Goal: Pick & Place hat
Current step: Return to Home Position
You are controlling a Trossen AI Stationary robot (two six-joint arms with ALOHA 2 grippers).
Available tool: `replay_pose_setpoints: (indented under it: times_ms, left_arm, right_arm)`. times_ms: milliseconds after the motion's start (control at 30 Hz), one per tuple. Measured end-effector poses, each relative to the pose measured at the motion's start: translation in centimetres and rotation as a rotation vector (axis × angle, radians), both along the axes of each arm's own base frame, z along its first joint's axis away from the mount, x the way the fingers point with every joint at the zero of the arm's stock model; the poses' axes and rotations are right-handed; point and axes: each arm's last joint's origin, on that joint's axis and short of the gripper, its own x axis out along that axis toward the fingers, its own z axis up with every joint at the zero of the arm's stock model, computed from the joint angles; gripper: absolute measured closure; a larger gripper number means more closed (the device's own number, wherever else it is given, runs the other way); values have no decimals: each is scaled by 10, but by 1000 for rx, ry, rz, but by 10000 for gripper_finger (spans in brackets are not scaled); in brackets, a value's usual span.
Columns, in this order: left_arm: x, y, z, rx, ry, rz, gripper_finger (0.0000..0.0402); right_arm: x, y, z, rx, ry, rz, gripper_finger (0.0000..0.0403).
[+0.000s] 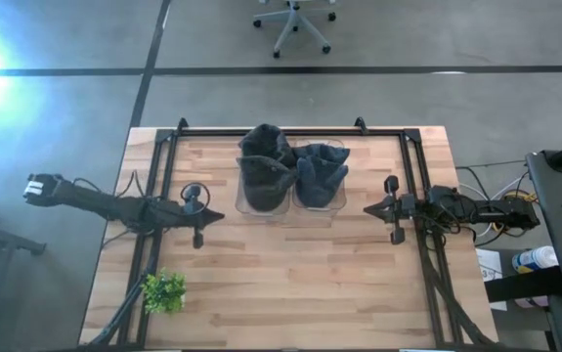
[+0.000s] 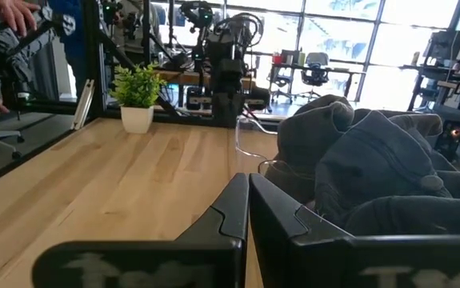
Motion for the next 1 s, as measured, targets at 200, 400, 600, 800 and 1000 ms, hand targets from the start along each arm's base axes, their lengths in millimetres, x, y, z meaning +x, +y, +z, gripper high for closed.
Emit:
replay_pose_setpoints:
  times_ms: [200, 400, 600, 800, 1000]
  left_arm:
    - [-7, 2, 13, 6, -124, -13, 401]
    - [-12, 3, 23, -1, -238, -2, 401]
    - [-18, 5, 32, -10, -345, 6, 401]
    - [-24, 6, 39, 15, -428, 1, 401]
    - [-24, 6, 39, 39, -420, 4, 401]
  right_arm:
    - [0, 0, 0, 0, 0, 0, 394]
    - [0, 0, 0, 0, 0, 0, 394]
    - [0, 0, 0, 0, -1, 0, 394]
    - [0, 0, 0, 0, -1, 0, 394]
    - [0, 0, 0, 0, -1, -1, 394]
